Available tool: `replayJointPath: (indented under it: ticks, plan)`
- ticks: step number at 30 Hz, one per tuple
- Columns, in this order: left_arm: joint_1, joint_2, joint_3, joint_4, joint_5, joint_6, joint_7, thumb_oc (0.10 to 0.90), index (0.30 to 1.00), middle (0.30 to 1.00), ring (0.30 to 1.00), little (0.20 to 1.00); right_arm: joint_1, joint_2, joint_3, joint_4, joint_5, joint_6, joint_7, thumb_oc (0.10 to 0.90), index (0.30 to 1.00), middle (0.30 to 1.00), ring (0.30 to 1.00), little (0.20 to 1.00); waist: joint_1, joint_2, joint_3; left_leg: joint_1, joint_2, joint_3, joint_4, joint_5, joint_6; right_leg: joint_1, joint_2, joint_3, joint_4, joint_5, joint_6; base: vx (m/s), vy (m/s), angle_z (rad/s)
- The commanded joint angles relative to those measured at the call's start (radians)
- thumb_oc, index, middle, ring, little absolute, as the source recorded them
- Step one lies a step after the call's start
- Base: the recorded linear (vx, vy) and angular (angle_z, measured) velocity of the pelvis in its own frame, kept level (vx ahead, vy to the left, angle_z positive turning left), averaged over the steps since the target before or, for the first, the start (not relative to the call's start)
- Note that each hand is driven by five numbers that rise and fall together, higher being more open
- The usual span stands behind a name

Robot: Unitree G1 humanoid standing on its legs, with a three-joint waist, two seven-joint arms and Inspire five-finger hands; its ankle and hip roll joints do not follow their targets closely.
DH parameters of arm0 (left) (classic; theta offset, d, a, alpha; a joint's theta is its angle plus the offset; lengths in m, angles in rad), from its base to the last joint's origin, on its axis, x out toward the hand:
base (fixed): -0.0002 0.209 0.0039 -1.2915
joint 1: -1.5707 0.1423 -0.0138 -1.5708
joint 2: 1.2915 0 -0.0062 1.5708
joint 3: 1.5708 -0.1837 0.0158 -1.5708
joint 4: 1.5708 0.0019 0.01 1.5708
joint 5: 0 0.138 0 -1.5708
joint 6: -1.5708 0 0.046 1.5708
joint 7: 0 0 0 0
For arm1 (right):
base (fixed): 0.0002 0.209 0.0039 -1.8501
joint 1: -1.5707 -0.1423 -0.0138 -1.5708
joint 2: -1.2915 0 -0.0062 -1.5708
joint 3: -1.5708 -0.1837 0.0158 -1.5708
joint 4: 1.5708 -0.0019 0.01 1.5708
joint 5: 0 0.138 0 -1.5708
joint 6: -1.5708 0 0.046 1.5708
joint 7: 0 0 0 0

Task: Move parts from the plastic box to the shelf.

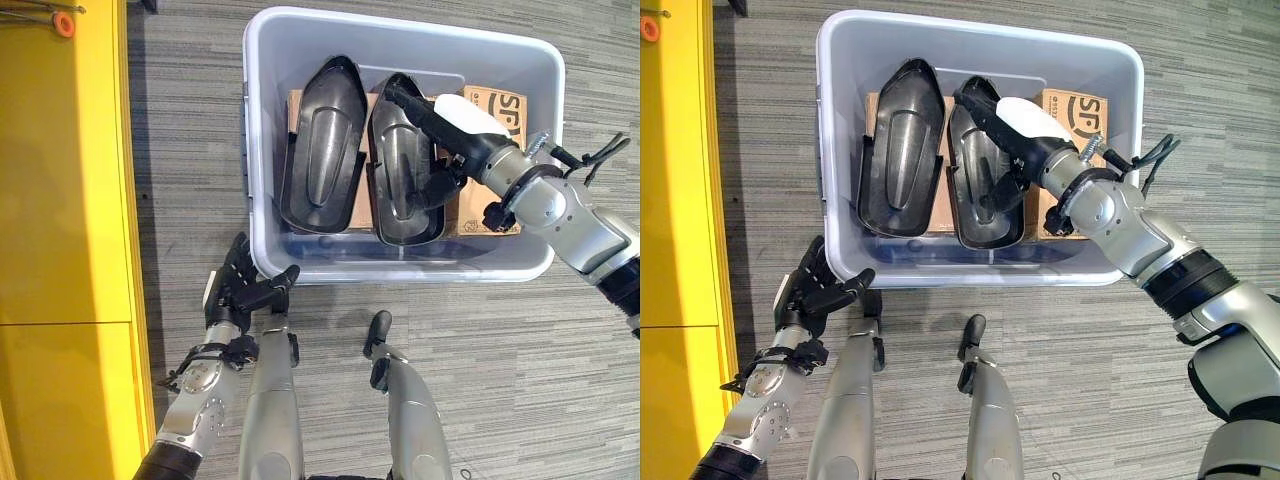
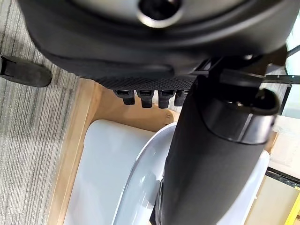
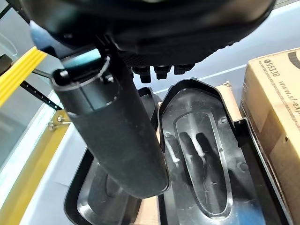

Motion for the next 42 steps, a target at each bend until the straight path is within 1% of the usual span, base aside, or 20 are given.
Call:
replayJointPath:
  ticks: [1,8,14,17,24,35,42]
  plan:
    - [0.044,0.002,0.011,-0.092,0.043,-0.027,-0.018,0.900,1.000,1.000,1.000,1.000,-0.036,-0.131,-0.105,-0.101,0.035,-0.058,-0.023,0.900,1.000,1.000,1.000,1.000,-0.007,0.006,-0.008,0.035,0.042,-0.082,0.006,-0.050,-0.045,0.091,0.018,0.019,0.043,-0.106,0.003,0.00,0.000,0.00]
    - [0.056,-0.005,0.018,-0.092,0.049,-0.021,-0.014,0.900,1.000,1.000,1.000,1.000,0.089,-0.133,-0.193,-0.165,0.039,-0.063,-0.014,0.900,1.000,1.000,1.000,1.000,-0.012,0.001,-0.008,0.027,0.044,-0.083,0.011,-0.052,-0.043,0.088,0.017,0.018,0.043,-0.107,0.004,0.00,0.000,0.00]
    - [0.063,-0.010,0.025,-0.093,0.059,-0.015,-0.009,0.900,1.000,1.000,1.000,1.000,0.197,-0.131,-0.255,-0.221,0.020,-0.064,-0.001,0.900,1.000,1.000,1.000,1.000,-0.017,0.000,-0.008,0.022,0.042,-0.084,0.017,-0.054,-0.043,0.088,0.017,0.018,0.041,-0.106,0.005,0.00,0.000,0.00]
    - [0.069,-0.011,0.038,-0.091,0.067,-0.012,-0.007,0.900,1.000,1.000,1.000,1.000,0.262,-0.140,-0.298,-0.254,0.005,-0.065,0.006,0.900,1.000,1.000,1.000,1.000,-0.022,-0.006,-0.008,0.016,0.041,-0.086,0.017,-0.055,-0.043,0.088,0.016,0.014,0.039,-0.105,0.006,0.00,0.000,0.00]
    - [0.079,-0.017,0.052,-0.089,0.080,-0.008,0.004,0.900,1.000,1.000,1.000,1.000,0.393,-0.113,-0.382,-0.303,-0.030,-0.067,0.009,0.900,1.000,1.000,1.000,1.000,-0.026,-0.012,-0.008,0.003,0.040,-0.088,0.027,-0.059,-0.039,0.079,0.017,0.013,0.045,-0.105,0.006,0.00,0.000,0.00]
    - [0.088,-0.022,0.054,-0.092,0.084,-0.005,0.010,0.900,1.000,1.000,1.000,1.000,0.464,-0.080,-0.427,-0.323,-0.057,-0.067,-0.001,0.900,1.000,1.000,1.000,1.000,-0.031,-0.017,-0.008,-0.010,0.037,-0.088,0.032,-0.062,-0.037,0.069,0.018,0.015,0.045,-0.103,0.006,0.00,0.002,0.02]
    - [0.086,-0.022,0.056,-0.097,0.094,-0.003,0.021,0.900,1.000,1.000,1.000,1.000,0.465,-0.045,-0.427,-0.313,-0.134,-0.056,-0.029,0.900,1.000,1.000,1.000,1.000,-0.030,-0.014,-0.008,-0.018,0.035,-0.091,0.036,-0.065,-0.035,0.061,0.017,0.015,0.048,-0.103,0.005,0.00,0.000,0.00]
